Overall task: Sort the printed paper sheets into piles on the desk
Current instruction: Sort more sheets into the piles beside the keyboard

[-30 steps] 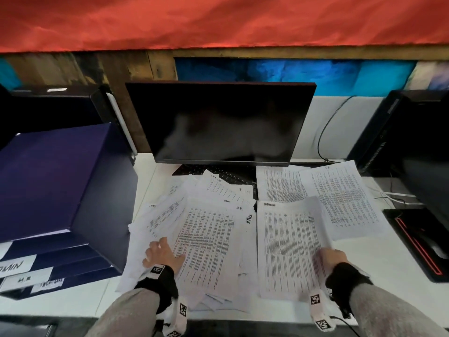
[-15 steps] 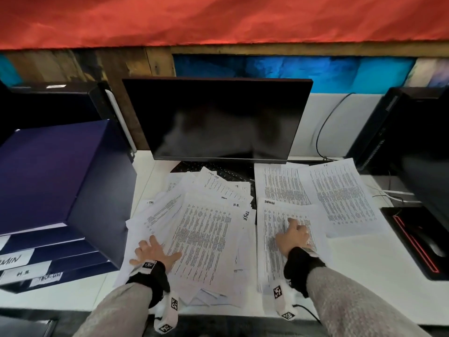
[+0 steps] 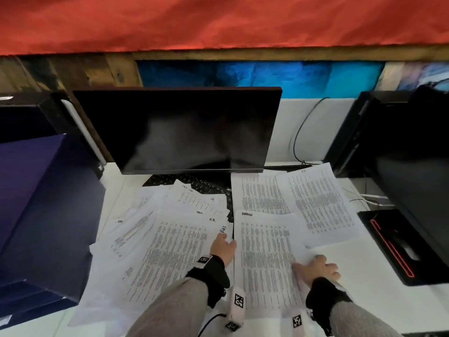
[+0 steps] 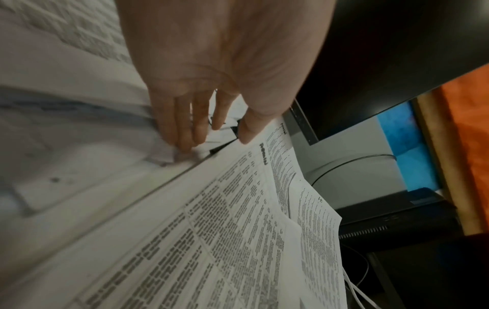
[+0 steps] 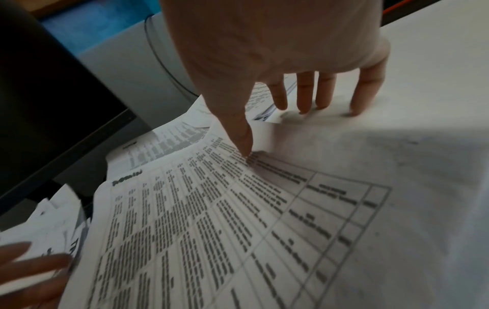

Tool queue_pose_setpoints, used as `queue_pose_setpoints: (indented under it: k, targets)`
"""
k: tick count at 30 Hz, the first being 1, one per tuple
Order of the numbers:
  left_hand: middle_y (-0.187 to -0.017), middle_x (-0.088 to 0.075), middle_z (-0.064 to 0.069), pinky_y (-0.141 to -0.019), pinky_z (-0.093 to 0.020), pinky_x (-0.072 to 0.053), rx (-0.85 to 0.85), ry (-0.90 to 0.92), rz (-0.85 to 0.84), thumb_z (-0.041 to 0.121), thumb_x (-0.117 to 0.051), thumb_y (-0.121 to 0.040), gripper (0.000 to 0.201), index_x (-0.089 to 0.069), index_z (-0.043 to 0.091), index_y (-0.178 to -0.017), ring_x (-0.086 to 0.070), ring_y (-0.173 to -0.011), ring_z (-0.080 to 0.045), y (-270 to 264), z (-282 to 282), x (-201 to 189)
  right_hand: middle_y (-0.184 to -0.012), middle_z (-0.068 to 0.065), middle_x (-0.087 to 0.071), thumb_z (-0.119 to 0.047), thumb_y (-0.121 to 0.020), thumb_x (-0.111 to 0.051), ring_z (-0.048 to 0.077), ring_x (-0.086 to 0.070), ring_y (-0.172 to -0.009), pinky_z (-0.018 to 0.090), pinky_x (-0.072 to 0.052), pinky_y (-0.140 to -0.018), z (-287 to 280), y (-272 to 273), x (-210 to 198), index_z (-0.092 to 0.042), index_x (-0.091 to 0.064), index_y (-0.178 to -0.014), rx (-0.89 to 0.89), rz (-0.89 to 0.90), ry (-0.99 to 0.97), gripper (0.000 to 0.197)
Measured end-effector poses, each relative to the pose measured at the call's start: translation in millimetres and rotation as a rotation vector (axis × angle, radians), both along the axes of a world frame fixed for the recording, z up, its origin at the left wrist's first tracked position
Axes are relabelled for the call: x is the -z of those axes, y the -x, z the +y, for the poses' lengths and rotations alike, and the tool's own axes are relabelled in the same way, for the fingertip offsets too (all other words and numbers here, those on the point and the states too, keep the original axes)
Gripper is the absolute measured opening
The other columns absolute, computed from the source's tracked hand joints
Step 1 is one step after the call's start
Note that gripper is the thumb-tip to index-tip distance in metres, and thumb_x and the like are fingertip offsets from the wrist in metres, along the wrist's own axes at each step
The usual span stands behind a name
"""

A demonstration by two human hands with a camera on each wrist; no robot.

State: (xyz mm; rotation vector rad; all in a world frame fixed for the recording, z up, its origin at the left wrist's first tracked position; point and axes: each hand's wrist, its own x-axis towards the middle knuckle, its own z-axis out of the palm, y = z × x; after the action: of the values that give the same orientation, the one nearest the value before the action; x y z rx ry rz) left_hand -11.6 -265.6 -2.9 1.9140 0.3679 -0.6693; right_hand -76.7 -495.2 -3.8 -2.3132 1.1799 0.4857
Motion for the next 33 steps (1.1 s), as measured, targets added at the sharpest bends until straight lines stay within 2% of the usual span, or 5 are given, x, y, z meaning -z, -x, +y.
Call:
queue_pose_setpoints:
  k: [4, 8, 16, 21, 33]
  targets:
    - [-0.126, -0.054, -0.02, -0.067, -0.03, -0.052, -0.004, -0.009, 0.156, 0.019, -0.06, -0.088, 0.058, -0.029, 0.008, -0.136, -0.059, -0.091, -0.028, -8, -11, 8, -0.13, 0.018, -0.043, -0.049, -0.071, -0.072, 0.036, -0.046, -0.117, 0.044, -0.042, -0.1, -18, -3, 8, -0.011, -0.032, -0.133, 0.067, -0.051, -0.173, 0.083]
    - [-0.132, -0.051, -0.017, -0.093, -0.039, -0.051, 0.165, -0.204, 0.17, 0.022, -0.061, -0.083, 0.066, -0.03, 0.002, -0.136, -0.057, -0.113, -0.031, -6, -17, 2, -0.123, 0.015, -0.053, -0.049, -0.069, -0.069, 0.032, -0.053, -0.11, 0.039, -0.045, -0.096, -19, -4, 14, -0.01, -0.042, -0.126, 0.019, -0.034, -0.178, 0.074]
    - [-0.072, -0.045, 0.005, -0.065, -0.022, -0.038, 0.481, -0.287, -0.291, 0.012, -0.049, -0.094, 0.002, -0.049, 0.014, -0.094, -0.044, -0.07, -0.015, -1, -30, -32, -0.107, 0.016, -0.059, -0.034, -0.054, -0.046, 0.032, -0.054, -0.096, 0.028, -0.038, -0.078, -10, -14, 13, -0.003, -0.052, -0.104, -0.012, -0.127, -0.29, 0.059]
    - [-0.107, -0.037, -0.001, -0.094, -0.026, -0.042, 0.154, -0.233, -0.246, 0.025, -0.053, -0.093, 0.018, -0.055, 0.015, -0.108, -0.053, -0.102, -0.023, -30, -23, -19, -0.094, 0.017, -0.062, -0.01, -0.073, -0.057, 0.031, -0.054, -0.086, 0.032, -0.04, -0.075, -21, -14, 10, -0.006, -0.052, -0.098, 0.118, -0.395, -0.33, 0.026]
    - [-0.107, -0.07, 0.0, -0.086, -0.015, -0.044, 0.046, -0.129, -0.251, 0.001, -0.051, -0.09, 0.026, -0.075, 0.011, -0.095, -0.061, -0.103, -0.014, -26, -29, -4, -0.096, 0.021, -0.063, 0.004, -0.081, -0.057, 0.038, -0.06, -0.094, 0.045, -0.05, -0.088, -64, -18, 26, 0.001, -0.056, -0.101, 0.225, -0.379, -0.369, 0.02]
